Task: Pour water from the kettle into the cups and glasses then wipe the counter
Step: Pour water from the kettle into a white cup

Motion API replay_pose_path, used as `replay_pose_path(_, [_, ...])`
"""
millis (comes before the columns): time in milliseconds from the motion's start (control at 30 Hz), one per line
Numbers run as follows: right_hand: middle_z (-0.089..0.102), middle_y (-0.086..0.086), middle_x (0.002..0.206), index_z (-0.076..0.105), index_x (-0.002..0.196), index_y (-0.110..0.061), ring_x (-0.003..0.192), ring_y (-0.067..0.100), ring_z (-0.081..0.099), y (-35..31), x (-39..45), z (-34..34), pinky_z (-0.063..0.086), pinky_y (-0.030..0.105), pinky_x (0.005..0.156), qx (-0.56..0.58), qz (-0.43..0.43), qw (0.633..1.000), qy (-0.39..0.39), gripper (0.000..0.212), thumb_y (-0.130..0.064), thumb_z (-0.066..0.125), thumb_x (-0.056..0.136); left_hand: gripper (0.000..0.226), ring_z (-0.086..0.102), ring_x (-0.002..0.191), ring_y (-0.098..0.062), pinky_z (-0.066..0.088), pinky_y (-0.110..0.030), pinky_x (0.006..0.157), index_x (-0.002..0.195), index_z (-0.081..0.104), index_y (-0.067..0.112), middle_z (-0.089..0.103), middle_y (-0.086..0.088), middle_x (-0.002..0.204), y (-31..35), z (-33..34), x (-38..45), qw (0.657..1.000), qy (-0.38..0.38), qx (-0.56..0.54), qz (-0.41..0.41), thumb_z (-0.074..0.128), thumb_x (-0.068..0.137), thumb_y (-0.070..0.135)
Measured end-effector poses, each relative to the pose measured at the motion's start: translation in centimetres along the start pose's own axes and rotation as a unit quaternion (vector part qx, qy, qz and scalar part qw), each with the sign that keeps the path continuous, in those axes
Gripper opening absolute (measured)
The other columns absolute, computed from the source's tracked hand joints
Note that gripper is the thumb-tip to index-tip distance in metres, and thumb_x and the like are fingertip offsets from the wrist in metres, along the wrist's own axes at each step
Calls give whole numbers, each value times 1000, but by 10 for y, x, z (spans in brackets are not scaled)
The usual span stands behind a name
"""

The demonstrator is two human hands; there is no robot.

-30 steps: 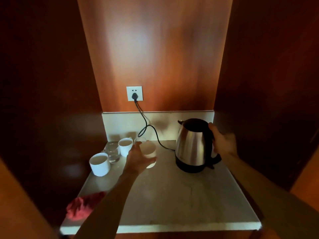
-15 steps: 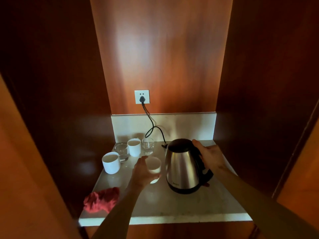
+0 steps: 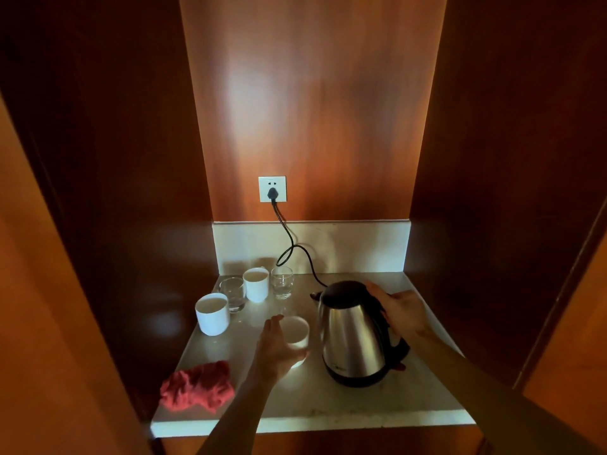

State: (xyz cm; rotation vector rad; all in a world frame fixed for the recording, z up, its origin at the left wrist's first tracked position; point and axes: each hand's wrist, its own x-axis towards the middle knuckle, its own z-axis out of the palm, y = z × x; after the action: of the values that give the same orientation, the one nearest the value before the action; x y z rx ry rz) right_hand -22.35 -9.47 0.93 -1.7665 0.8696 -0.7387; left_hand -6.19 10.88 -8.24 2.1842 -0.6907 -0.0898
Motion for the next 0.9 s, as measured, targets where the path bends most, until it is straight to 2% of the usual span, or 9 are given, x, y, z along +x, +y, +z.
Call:
replay_pose_path(133, [76,15,73,78,76,0,75,37,74,-4,-3,-3,61,49,76,1,13,1000,-5,61,-61,78,77,107,50,108,-13,48,-30,92,141,36,18,47,2,124,0,-1,-5,1000,5,11,5,85,53,55])
replay_pose_path(233, [70,8,58,73,67,-1,57,29,67,-11,-10,-5,55,39,58,-19,11,1000,-3,64,-65,76,74,110,51,115,-21,48,-38,97,140,39,16,47,-3,126,2,-7,-9,999,37,15,-6,82,50,63])
replay_pose_path(300, [63,6,54,71,66,-6,53,24,60,-16,-16,-6,46,34,53,-22,4,1000,-7,60,-65,76,74,108,51,118,-25,45,-36,99,140,39,12,47,-7,128,4,-11,-13,999,36,20,-22,83,55,60])
replay_pose_path(433, [65,9,61,74,76,-3,55,23,60,-26,-22,-12,46,31,54,-43,4,999,-27,57,-60,76,80,103,51,119,-25,45,-38,98,139,39,14,47,-6,128,6,-12,-20,999,25,32,-14,83,57,58])
replay_pose_path(633, [62,4,53,64,59,-10,48,20,58,-24,-25,-12,43,28,50,-80,13,996,-36,56,-61,75,81,104,48,123,-25,42,-36,98,144,32,10,45,-7,134,17,-11,-17,999,12,36,-4,82,63,53])
replay_pose_path(767, [61,2,53,65,62,-11,47,17,57,-22,-25,-12,39,24,48,-91,12,995,-47,53,-59,74,82,93,52,119,-26,43,-35,94,141,38,13,50,-6,128,17,-12,-14,998,6,56,-8,75,68,58])
replay_pose_path(900, [56,0,48,60,57,-13,42,16,52,-25,-20,-15,37,24,44,-95,14,994,-56,53,-57,75,83,95,52,120,-25,43,-35,96,143,39,15,50,-4,132,13,-13,-16,998,12,59,-2,74,67,61])
